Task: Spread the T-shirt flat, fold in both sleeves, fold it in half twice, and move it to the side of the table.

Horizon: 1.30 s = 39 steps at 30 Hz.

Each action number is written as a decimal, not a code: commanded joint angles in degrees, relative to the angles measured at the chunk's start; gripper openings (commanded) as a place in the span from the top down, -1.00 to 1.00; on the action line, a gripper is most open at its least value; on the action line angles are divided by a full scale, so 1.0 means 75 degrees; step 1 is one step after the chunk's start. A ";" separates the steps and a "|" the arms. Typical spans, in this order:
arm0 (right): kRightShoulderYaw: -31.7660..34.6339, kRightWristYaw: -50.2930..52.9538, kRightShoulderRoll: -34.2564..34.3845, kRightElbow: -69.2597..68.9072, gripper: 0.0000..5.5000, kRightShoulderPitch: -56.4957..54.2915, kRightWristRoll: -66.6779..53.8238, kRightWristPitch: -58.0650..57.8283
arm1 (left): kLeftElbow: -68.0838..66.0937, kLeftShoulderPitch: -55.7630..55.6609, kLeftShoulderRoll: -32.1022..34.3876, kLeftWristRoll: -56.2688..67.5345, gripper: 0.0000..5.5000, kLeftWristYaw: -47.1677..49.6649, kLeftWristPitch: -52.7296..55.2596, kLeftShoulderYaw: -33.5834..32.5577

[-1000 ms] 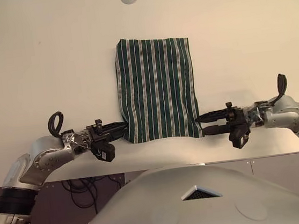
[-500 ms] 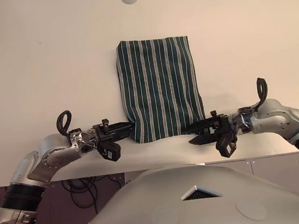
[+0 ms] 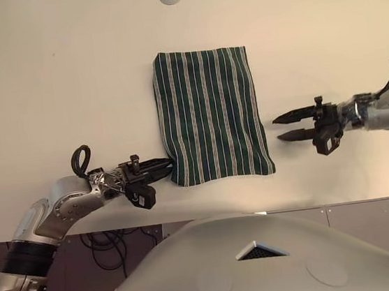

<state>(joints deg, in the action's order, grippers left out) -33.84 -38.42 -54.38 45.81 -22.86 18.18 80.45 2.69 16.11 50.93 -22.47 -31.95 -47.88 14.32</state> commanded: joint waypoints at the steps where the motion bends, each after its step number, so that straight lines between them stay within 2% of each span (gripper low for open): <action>1: -0.0669 -0.0324 0.0414 0.0791 0.12 0.0410 0.1295 -0.0013 | 0.0076 -0.0052 0.0058 -0.0026 0.66 -0.0062 0.0099 -0.0032; 9: -0.0978 -0.0361 0.0453 0.0688 0.12 0.0619 0.0903 0.0496 | 0.0168 -0.0014 -0.0028 -0.0015 0.66 -0.0028 0.0210 -0.0030; 13: -0.1127 -0.0400 0.0440 -0.0914 0.12 0.1421 0.0556 -0.0134 | 0.0218 -0.0001 -0.0021 0.0020 0.66 -0.0027 0.0264 -0.0023; 19: -0.0928 -0.0666 -0.0299 -0.3473 0.12 0.2450 0.0190 -0.1732 | 0.0342 0.0010 -0.0039 0.0097 0.66 -0.0031 0.0348 -0.0036; 23: -0.0555 -0.0465 -0.0373 -0.3397 0.12 0.2497 0.0490 -0.2128 | 0.0397 0.0052 -0.0057 0.0099 0.66 0.0004 0.0386 -0.0040; 28: -0.0527 -0.0668 -0.0243 -0.3252 0.12 0.2375 0.0684 -0.2343 | 0.0427 0.0069 -0.0119 0.0062 0.66 0.0031 0.0395 -0.0008; 34: -0.0554 -0.0637 0.0303 -0.3322 0.12 0.2013 0.0830 -0.2902 | 0.0634 0.0210 -0.0276 0.0032 0.66 0.0005 0.0469 0.0050; 37: -0.0693 -0.0952 0.0519 -0.3015 0.12 0.1421 0.0481 -0.3076 | 0.0670 0.0223 -0.0272 0.0060 0.66 -0.0074 0.0516 0.0073; 39: -0.0770 -0.1262 0.0504 -0.2915 0.21 0.1161 0.0127 -0.3061 | 0.0657 0.0207 -0.0232 0.0090 0.66 -0.0141 0.0533 0.0082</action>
<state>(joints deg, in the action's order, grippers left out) -36.95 -40.79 -49.75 19.17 -14.24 15.21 63.03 7.33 17.86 48.71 -21.92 -32.10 -44.51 14.55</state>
